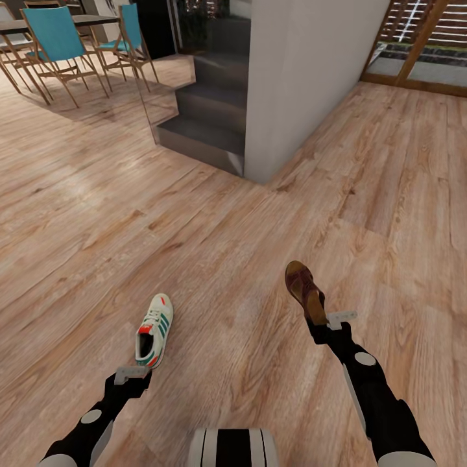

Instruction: Pick up the two gym shoes and the two sandals from the corridor floor and place them onto the hallstand (shoe rack) in the corridor, making sure they are on the rack and not on the floor. Arrange them so the two gym shoes are next to each other and the two sandals are next to each other.

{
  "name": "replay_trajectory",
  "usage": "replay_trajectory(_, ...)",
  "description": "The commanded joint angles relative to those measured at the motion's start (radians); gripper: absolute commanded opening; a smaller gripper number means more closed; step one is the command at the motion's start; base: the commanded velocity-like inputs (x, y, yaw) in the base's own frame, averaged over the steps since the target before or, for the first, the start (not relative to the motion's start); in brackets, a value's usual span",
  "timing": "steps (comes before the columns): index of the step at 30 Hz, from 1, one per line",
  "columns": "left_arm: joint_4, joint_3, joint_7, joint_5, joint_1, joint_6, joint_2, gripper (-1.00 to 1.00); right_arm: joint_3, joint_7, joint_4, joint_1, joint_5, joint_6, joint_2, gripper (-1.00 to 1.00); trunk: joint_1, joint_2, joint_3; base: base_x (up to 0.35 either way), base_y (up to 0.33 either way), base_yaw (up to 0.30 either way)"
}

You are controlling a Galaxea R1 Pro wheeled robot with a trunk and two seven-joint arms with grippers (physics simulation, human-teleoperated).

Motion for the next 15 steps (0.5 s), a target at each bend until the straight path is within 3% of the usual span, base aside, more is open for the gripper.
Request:
replay_trajectory(1, 0.001, 0.009, -0.006, -0.009, -0.001, -0.004, 0.000, 1.00, -0.002, 0.009, -0.002, 0.000, 0.010, 0.004, 0.000, -1.00, 0.000, 0.000, -0.001, 0.189, 0.000, 0.000)
replay_trajectory(15, 0.000, 0.009, -0.006, -0.009, -0.001, -0.005, -0.001, 1.00, -0.002, 0.009, -0.002, 0.000, 0.010, 0.004, 0.000, -1.00, 0.000, 0.000, -0.001, 0.041, 0.000, 0.000)
